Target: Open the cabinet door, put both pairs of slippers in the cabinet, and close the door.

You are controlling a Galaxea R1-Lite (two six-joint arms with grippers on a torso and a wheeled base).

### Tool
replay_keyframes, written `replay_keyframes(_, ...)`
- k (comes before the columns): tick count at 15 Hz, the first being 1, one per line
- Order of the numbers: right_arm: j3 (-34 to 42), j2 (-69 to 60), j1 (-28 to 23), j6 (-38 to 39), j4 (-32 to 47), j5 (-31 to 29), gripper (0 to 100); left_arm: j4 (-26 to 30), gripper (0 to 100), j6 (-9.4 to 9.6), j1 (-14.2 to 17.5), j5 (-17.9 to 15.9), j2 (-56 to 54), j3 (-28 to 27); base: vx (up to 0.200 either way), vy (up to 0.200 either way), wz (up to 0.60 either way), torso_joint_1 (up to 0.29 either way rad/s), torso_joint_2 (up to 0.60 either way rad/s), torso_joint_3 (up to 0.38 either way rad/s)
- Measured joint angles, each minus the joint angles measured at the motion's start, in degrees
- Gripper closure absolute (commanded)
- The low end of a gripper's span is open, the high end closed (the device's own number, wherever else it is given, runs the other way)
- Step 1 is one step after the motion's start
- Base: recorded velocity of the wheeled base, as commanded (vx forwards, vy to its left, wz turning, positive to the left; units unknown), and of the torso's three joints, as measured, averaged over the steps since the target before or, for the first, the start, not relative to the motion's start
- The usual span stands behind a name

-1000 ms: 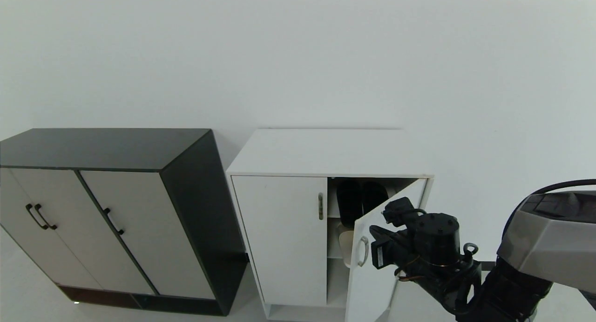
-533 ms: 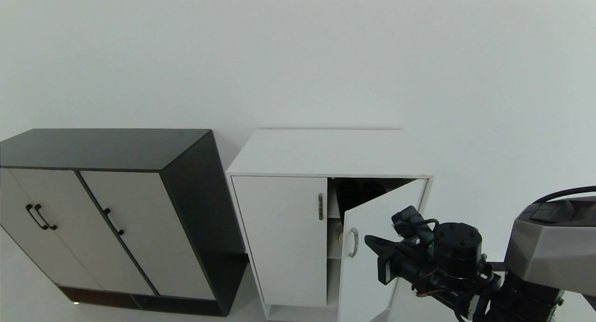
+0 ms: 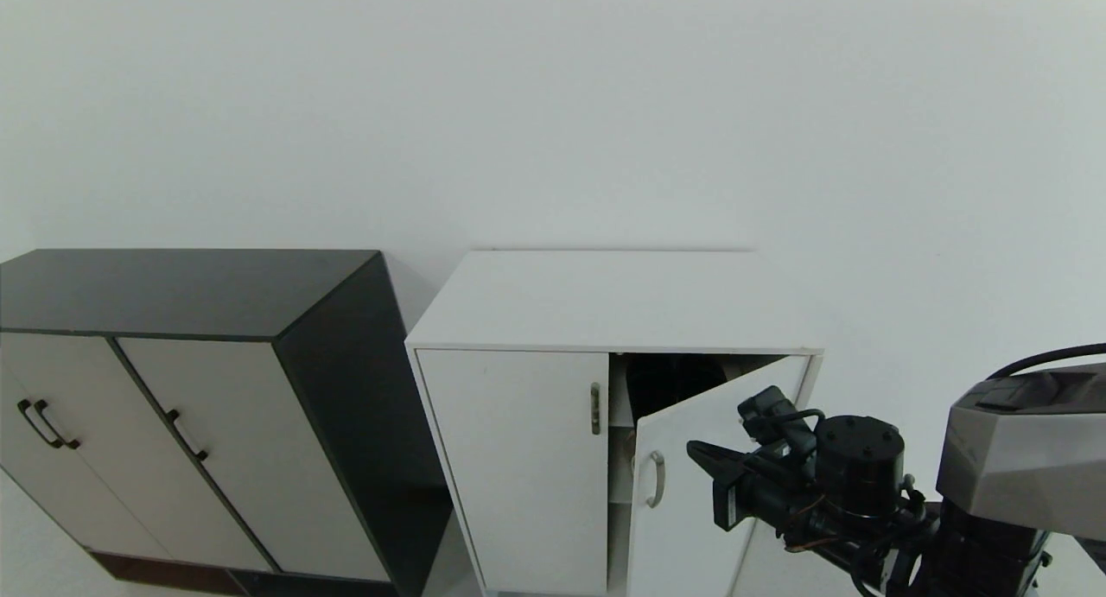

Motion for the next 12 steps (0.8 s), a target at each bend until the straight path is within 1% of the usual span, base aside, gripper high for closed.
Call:
replay_keyframes(4,-3.0,1.9,-1.0,0.0,0.3,0.0,100,0.0,100,0.02,0.0,0.0,0.0,0.0,0.0,0.0,0.0,0.0,0.0,0.0)
replay_keyframes(9,-7.6,5.8,-4.0,0.0,0.5,0.0,100,0.0,100,0.09,0.0,0.0,0.0,0.0,0.0,0.0,0.0,0.0,0.0,0.0)
replay_keyframes(12,-9.6,6.9,-4.4,0.0,0.6,0.0,100,0.0,100,0.09,0.0,0.0,0.0,0.0,0.0,0.0,0.0,0.0,0.0,0.0)
